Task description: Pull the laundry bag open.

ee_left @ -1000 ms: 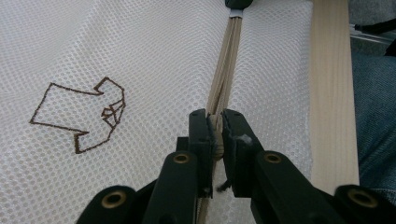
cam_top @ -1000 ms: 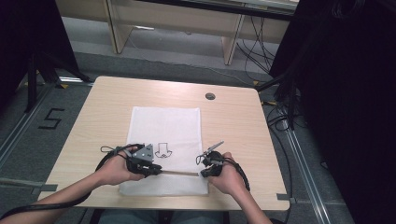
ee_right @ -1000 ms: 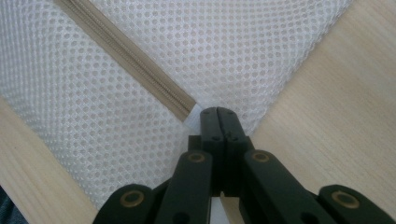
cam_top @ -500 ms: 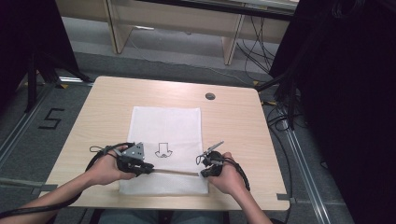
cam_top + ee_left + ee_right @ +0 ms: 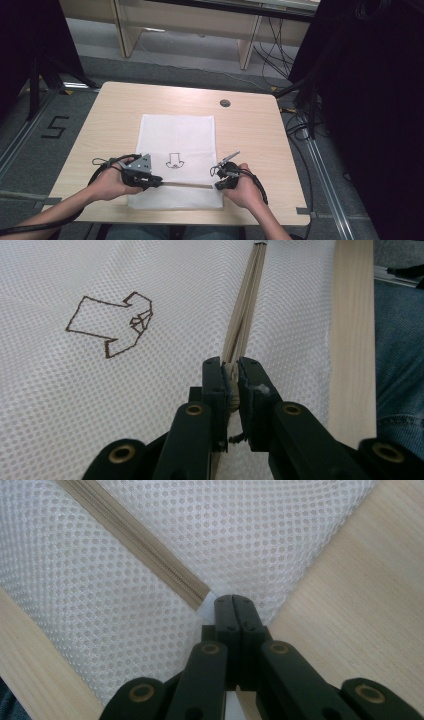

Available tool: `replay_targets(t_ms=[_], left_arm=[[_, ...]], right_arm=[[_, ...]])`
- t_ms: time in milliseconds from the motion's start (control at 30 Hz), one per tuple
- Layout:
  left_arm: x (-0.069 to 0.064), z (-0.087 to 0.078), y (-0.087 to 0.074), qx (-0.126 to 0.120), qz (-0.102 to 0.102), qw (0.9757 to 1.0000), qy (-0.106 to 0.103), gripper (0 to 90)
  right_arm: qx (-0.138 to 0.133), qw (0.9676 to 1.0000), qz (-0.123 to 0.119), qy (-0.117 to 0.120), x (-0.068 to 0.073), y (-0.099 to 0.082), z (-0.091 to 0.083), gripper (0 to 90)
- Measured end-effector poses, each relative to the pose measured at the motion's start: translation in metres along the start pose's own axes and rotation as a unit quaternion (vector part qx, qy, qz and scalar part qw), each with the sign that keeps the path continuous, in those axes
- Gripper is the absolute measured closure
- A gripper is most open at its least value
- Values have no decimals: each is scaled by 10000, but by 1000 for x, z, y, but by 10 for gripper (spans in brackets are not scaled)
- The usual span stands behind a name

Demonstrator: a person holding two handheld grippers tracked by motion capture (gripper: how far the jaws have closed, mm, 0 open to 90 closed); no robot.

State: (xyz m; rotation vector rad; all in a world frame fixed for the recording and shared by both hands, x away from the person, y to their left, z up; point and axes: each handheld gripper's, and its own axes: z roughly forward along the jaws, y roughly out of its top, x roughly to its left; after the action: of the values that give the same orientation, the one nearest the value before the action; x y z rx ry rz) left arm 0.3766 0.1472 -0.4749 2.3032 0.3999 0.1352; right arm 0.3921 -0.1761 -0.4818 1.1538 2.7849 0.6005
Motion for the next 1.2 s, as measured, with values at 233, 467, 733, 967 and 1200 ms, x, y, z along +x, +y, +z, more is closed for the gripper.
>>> replay_targets(t_ms=[233, 467, 733, 967, 1200], left_arm=[[0, 0, -3, -19, -61, 10000, 56, 825], [0, -1, -6, -19, -99, 9999, 0, 825], [7, -15, -17, 4, -202, 9997, 140, 825], [7, -20, -21, 29, -149, 9997, 175, 825], [6, -22, -26, -16, -298, 9994, 146, 825]], right_arm=[[-16, 10000, -32, -3, 0, 0, 0, 900], [-22, 10000, -22, -9, 0, 0, 0, 900], [2, 10000, 74, 15, 1, 0, 0, 900], [-7, 10000, 24, -22, 1, 0, 0, 900], [-26, 10000, -25, 0, 0, 0, 0, 900]])
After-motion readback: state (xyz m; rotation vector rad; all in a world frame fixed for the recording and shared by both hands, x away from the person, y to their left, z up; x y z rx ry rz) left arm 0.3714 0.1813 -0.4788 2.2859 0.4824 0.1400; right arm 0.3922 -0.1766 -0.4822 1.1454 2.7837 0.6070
